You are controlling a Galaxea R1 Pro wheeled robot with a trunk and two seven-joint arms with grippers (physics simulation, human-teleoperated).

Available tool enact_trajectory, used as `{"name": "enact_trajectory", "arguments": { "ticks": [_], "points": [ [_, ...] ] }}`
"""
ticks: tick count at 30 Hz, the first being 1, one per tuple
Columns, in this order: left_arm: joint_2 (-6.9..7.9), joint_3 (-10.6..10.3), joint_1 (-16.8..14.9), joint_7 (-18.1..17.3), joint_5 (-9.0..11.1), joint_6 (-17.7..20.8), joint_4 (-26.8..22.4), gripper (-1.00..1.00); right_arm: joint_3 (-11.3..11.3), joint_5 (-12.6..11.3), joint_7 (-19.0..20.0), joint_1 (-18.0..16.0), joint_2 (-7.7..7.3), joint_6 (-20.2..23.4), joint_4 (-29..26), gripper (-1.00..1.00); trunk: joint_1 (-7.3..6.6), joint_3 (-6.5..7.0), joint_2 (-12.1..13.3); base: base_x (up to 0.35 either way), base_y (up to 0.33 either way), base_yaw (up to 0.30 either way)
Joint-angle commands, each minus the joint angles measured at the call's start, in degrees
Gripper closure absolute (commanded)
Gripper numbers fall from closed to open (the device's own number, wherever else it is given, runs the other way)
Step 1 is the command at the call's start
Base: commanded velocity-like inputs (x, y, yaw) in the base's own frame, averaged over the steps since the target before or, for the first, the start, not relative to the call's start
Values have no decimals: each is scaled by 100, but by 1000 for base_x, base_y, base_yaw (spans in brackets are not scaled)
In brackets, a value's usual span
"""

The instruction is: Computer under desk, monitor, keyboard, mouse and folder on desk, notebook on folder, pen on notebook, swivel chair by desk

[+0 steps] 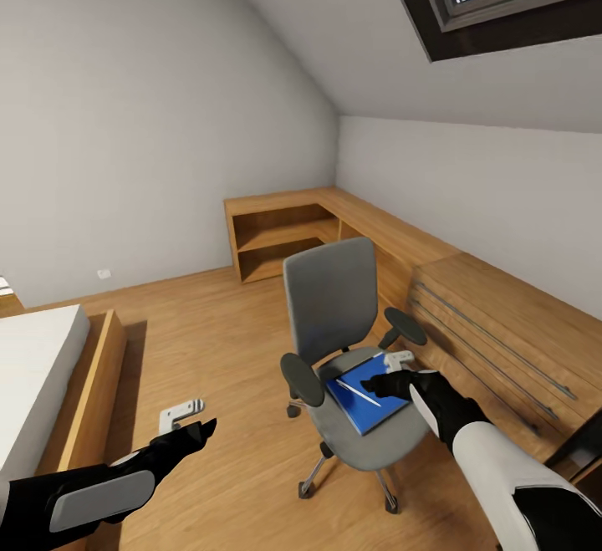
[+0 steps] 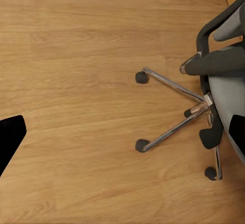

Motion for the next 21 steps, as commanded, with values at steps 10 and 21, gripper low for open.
{"name": "enact_trajectory", "arguments": {
  "ticks": [10,21],
  "points": [
    [2,-24,-13,9,39,-38,-18,-100,27,67,73,-2,-88,4,-16,-100,1,-7,-5,0,0,0],
    [1,-31,-13,4,51,-38,-18,-100,48,439,83,-2,-109,4,-5,-100,1,-7,-5,62,0,0]
  ]
}}
